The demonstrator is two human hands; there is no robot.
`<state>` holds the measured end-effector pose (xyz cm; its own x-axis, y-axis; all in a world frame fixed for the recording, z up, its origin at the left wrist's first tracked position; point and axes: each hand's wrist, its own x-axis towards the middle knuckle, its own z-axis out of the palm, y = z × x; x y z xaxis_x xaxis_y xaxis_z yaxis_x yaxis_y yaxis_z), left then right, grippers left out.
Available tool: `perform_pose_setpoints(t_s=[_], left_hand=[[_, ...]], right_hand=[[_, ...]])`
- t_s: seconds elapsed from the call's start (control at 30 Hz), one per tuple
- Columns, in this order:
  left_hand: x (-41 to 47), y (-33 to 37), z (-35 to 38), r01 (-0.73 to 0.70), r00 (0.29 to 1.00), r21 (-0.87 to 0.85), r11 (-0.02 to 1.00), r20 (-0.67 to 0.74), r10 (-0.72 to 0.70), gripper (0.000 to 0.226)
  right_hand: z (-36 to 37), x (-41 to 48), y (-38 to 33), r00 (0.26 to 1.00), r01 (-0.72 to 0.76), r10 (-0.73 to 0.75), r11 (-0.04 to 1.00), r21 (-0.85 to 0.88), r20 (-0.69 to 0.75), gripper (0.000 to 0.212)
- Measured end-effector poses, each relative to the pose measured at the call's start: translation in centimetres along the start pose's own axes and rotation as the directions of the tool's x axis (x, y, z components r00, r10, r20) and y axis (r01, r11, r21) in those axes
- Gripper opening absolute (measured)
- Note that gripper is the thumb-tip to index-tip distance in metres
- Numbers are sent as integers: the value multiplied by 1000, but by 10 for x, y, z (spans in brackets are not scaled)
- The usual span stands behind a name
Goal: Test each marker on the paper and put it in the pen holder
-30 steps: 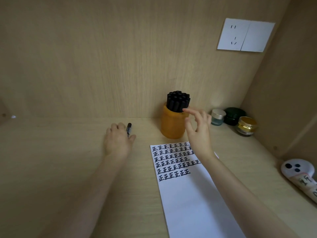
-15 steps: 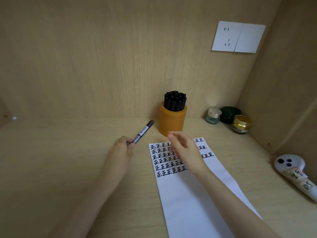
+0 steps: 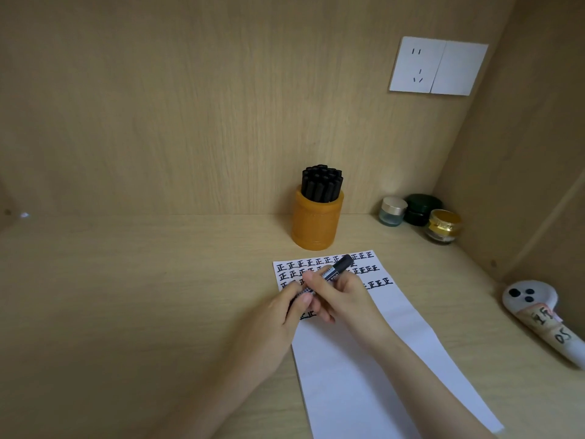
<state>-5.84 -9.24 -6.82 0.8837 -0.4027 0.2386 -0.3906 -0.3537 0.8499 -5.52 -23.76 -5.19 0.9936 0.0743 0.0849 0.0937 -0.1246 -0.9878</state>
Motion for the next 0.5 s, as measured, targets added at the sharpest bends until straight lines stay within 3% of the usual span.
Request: perform_pose_setpoints(t_s=[0.23, 0.37, 0.5], left_hand=[[-2, 0, 5, 30, 997, -285, 958, 70, -10, 21], [-3, 2, 5, 43, 995, -281, 959, 98, -15, 18], [-4, -2, 3, 73, 997, -197, 978, 12, -72, 33]], right_hand=[[-6, -14, 7, 1000, 18, -17, 999, 34, -20, 46], [-6, -17, 9, 995, 55, -50, 997, 55, -85, 44], [-22, -13, 7, 965, 52, 14, 968, 244, -261, 33]])
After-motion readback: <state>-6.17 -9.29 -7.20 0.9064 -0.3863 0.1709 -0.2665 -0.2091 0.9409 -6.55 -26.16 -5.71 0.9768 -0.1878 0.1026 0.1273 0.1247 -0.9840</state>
